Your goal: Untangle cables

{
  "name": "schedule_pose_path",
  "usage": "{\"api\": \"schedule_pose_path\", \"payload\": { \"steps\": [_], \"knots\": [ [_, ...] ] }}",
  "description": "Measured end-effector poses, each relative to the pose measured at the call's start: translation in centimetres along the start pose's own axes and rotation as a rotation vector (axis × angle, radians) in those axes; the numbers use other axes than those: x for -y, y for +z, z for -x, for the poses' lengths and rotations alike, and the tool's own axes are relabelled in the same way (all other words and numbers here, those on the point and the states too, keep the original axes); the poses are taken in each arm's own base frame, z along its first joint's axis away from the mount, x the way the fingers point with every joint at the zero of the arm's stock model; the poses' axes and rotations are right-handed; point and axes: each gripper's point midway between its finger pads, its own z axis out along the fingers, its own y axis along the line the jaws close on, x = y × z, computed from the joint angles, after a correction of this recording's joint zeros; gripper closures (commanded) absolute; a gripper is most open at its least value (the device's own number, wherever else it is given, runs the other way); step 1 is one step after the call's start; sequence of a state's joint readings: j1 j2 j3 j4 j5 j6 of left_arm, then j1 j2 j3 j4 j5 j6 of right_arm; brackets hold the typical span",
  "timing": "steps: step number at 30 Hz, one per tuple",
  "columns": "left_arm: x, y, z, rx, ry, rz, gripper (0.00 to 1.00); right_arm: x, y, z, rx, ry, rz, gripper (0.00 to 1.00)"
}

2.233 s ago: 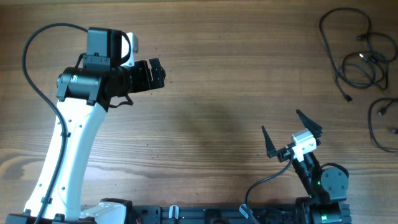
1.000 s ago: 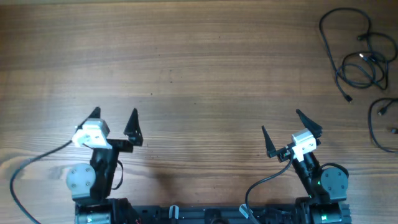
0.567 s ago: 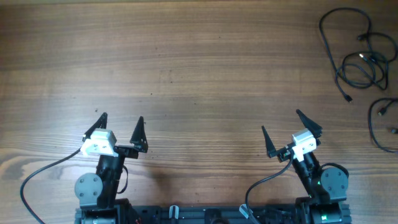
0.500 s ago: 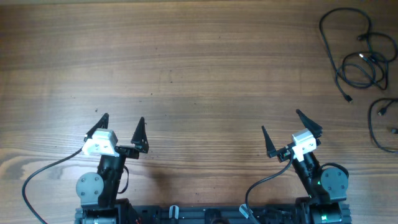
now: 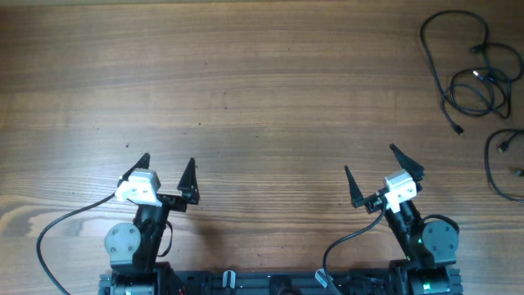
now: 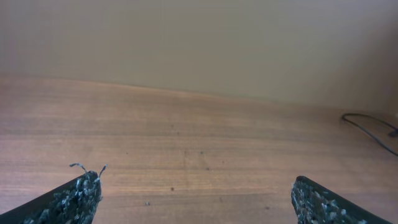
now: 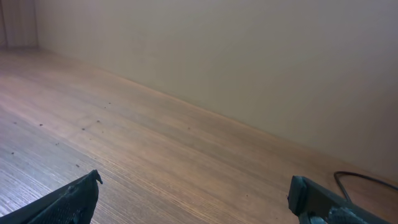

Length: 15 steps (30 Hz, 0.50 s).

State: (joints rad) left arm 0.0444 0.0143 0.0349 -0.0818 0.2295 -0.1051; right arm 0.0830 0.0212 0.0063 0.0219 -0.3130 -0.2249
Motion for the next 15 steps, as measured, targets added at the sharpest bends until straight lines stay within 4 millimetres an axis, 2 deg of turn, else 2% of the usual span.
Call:
{"api": "schedule_pose_path", "payload": {
  "steps": [15],
  "knots": [
    [0.35, 0.09, -0.49, -0.012, -0.001, -0.015, 0.00, 0.00, 0.00, 0.00, 0.000, 0.000, 0.000, 0.00]
  ]
}}
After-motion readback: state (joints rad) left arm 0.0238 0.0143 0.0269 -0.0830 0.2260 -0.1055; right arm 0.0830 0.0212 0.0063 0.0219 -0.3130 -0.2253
